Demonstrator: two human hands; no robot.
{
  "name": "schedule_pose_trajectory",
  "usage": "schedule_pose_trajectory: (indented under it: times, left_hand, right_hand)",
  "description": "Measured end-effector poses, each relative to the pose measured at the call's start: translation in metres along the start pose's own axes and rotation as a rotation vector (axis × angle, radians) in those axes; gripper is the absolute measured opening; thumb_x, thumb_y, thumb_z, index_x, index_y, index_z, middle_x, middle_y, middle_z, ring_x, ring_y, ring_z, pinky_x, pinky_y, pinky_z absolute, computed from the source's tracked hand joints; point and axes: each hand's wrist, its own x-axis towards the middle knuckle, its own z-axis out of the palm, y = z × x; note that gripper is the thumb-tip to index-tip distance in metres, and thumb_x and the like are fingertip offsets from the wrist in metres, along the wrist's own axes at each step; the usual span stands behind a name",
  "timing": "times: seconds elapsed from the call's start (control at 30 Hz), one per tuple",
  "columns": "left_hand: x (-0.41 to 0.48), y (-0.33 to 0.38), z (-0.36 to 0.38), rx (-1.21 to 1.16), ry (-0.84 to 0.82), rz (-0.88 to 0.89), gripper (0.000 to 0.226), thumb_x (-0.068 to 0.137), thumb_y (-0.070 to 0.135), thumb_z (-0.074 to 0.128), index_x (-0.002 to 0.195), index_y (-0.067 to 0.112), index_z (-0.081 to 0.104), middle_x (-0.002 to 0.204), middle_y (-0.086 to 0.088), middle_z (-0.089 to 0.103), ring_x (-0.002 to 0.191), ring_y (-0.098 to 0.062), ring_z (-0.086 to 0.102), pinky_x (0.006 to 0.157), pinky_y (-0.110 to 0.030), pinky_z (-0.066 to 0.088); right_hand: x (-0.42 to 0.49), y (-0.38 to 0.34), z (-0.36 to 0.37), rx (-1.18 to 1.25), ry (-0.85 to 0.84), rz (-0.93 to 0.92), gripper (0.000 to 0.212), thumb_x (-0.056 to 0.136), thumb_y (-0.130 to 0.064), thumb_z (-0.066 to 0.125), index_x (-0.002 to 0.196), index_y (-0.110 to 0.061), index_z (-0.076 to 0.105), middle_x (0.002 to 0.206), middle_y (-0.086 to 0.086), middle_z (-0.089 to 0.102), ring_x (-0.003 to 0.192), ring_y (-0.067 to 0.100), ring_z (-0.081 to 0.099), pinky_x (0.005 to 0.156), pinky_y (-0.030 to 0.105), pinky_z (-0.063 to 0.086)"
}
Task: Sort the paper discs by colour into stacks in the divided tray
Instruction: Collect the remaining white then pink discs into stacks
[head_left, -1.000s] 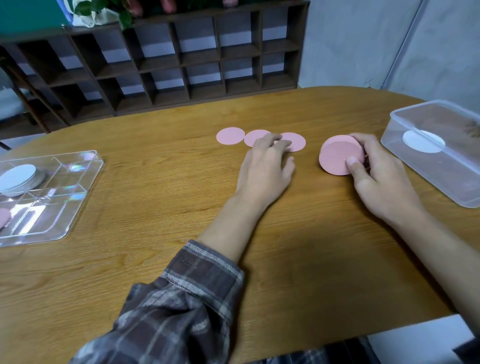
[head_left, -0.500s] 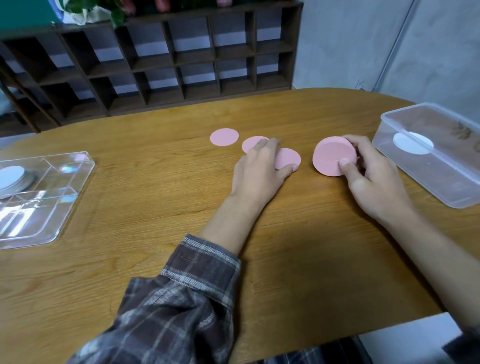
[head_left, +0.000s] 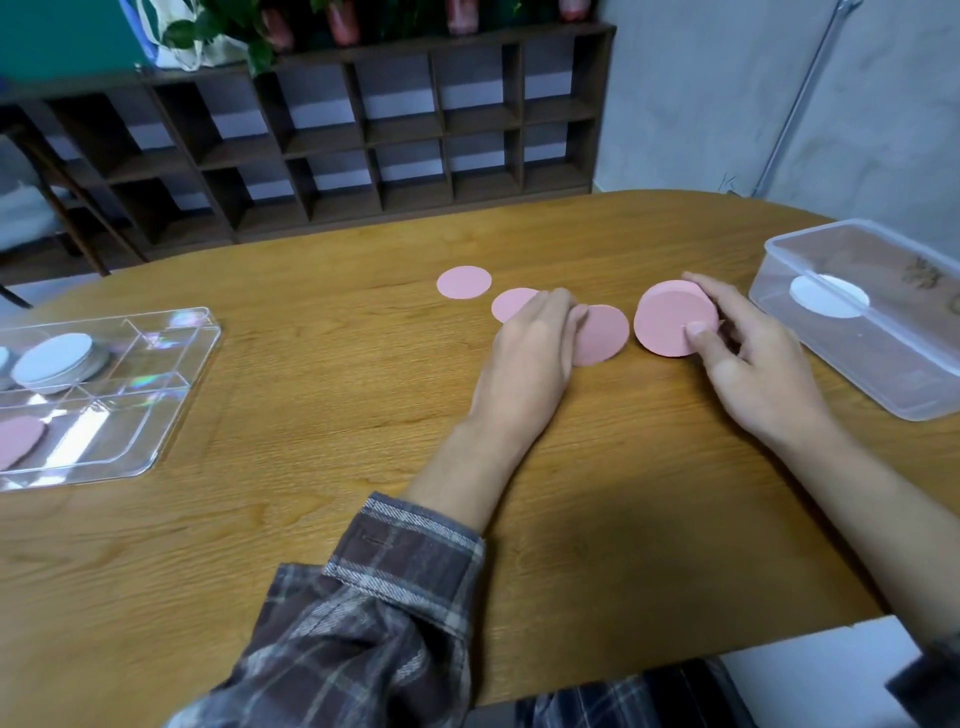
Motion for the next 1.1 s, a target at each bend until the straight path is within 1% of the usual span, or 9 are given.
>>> schedule_pose_trajectory:
  times: [0.13,0.2,0.3,0.43,0.57,0.63,0.77,0.93,1.1]
  left_hand:
    - [-0.003,0.009,0.009,-0.085,-0.027,0.035,0.015,0.106,0.015,0.053,0.102,0.006,0.066,0.095,-0.006,0.068,0.086,-0.024,0.061,0.079,-0.041,0.051]
    - [-0.002,0.014,0.013,-0.143,-0.041,-0.007,0.012,0.100,0.011,0.061,0.108,0.008,0.069,0.092,-0.002,0.069,0.080,-0.018,0.065,0.078,-0.034,0.054]
    - [0.000,0.015,0.015,-0.235,-0.029,-0.136,0.025,0.094,0.011,0.071,0.119,0.009,0.072,0.081,0.003,0.069,0.065,-0.006,0.065,0.071,-0.014,0.054]
    - [0.002,0.016,0.016,-0.266,-0.037,-0.178,0.025,0.093,0.015,0.075,0.117,0.010,0.077,0.074,-0.001,0.076,0.066,-0.012,0.072,0.079,-0.031,0.061]
    - [0.004,0.017,0.019,-0.255,-0.040,-0.196,0.022,0.093,0.017,0.075,0.113,0.010,0.077,0.073,-0.002,0.075,0.067,-0.016,0.072,0.076,-0.036,0.060]
    - [0.005,0.016,0.017,-0.221,-0.053,-0.172,0.022,0.093,0.021,0.076,0.112,0.011,0.077,0.078,0.000,0.074,0.070,-0.016,0.070,0.075,-0.038,0.060]
    - [0.008,0.005,0.010,0.041,-0.076,-0.116,0.039,0.095,0.045,0.070,0.120,0.015,0.073,0.112,0.000,0.071,0.108,-0.019,0.065,0.087,-0.038,0.056]
    - [0.012,-0.021,0.000,0.245,-0.168,-0.262,0.053,0.102,0.045,0.058,0.142,0.011,0.056,0.156,-0.012,0.046,0.147,-0.028,0.040,0.117,-0.047,0.036]
    - [0.012,-0.017,-0.005,0.295,-0.183,-0.261,0.045,0.101,0.041,0.062,0.132,0.009,0.060,0.132,-0.010,0.065,0.121,-0.033,0.059,0.102,-0.044,0.046]
  right_hand:
    - [-0.001,0.000,0.000,0.055,-0.052,-0.022,0.052,0.102,-0.013,0.055,0.148,-0.038,0.051,0.125,-0.014,0.064,0.103,0.014,0.057,0.094,0.024,0.039]
    - [-0.002,0.000,0.000,0.085,-0.087,-0.034,0.049,0.104,-0.015,0.052,0.147,-0.039,0.052,0.103,-0.021,0.064,0.095,0.006,0.056,0.092,0.022,0.038]
    - [-0.003,0.003,0.002,0.122,-0.118,-0.051,0.047,0.107,-0.016,0.046,0.145,-0.041,0.054,0.084,0.000,0.062,0.079,0.008,0.054,0.085,0.027,0.042]
    - [-0.005,0.000,0.004,0.146,-0.149,-0.068,0.047,0.106,-0.025,0.040,0.149,-0.041,0.050,0.085,0.001,0.060,0.080,0.008,0.054,0.086,0.029,0.042]
    - [-0.006,-0.006,0.004,0.008,-0.173,-0.082,0.050,0.109,-0.034,0.043,0.157,-0.040,0.032,0.125,-0.011,0.058,0.113,0.001,0.049,0.098,0.024,0.034]
    - [-0.006,-0.008,0.005,-0.037,-0.156,-0.109,0.052,0.107,-0.033,0.045,0.158,-0.037,0.033,0.125,-0.012,0.055,0.113,-0.002,0.046,0.095,0.019,0.032]
    - [-0.005,-0.005,0.004,-0.063,-0.121,-0.128,0.045,0.106,-0.030,0.049,0.151,-0.035,0.045,0.130,-0.014,0.060,0.104,0.007,0.057,0.093,0.024,0.037]
    - [-0.004,-0.001,0.004,-0.052,-0.111,-0.117,0.040,0.106,-0.030,0.050,0.145,-0.036,0.049,0.113,-0.013,0.063,0.087,0.013,0.058,0.086,0.030,0.040]
    - [-0.002,0.002,0.003,-0.015,-0.088,-0.118,0.037,0.105,-0.028,0.052,0.141,-0.036,0.052,0.107,-0.016,0.065,0.090,0.018,0.061,0.085,0.035,0.047]
